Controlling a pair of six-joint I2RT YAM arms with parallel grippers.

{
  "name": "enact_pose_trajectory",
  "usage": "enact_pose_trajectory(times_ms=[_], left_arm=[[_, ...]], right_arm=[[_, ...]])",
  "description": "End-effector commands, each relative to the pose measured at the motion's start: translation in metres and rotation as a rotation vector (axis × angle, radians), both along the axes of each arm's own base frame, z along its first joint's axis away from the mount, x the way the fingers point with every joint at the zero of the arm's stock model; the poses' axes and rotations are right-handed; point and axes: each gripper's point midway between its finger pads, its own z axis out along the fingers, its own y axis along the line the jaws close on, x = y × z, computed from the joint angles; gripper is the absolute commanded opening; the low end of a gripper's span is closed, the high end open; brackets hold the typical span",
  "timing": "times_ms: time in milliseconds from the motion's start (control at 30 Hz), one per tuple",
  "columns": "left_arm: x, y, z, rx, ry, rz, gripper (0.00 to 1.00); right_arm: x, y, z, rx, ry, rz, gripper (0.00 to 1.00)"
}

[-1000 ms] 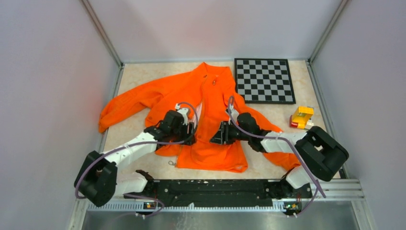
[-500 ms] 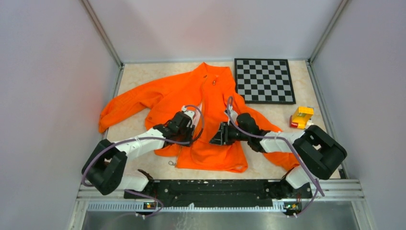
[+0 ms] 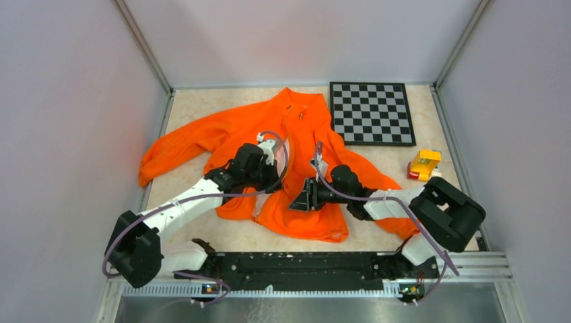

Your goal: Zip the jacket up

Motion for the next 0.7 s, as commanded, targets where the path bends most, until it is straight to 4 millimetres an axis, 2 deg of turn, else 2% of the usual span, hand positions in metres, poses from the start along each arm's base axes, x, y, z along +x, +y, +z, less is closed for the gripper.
enact_pose_trajectory(times_ms=[0,167,300,467,667], left_arm=[[0.014,-0.026,0.049,-0.166,-0.071,-0.011,0.00],[0.022,-0.037,0.058,-0.215,-0.029,0.022,0.00],[0.024,-0.041,0.061,-0.238,0.010,0.057,0.00],[0.019,-0.046,0.066,-0.254,0.031,0.023,0.00],[0.016,-0.044,0.075,-0.275,0.018,0.027,0.00]], right_arm=[[-0.009,0.027,0.028,0.124,-0.070,0.054,0.44],[-0.018,0.045,0.042,0.139,-0.122,0.039,0.49],[-0.011,0.041,0.043,0.049,-0.197,-0.069,0.54],[-0.001,0.025,0.049,-0.064,-0.278,-0.191,0.61],[-0.007,0.038,0.048,-0.076,-0.269,-0.172,0.62]])
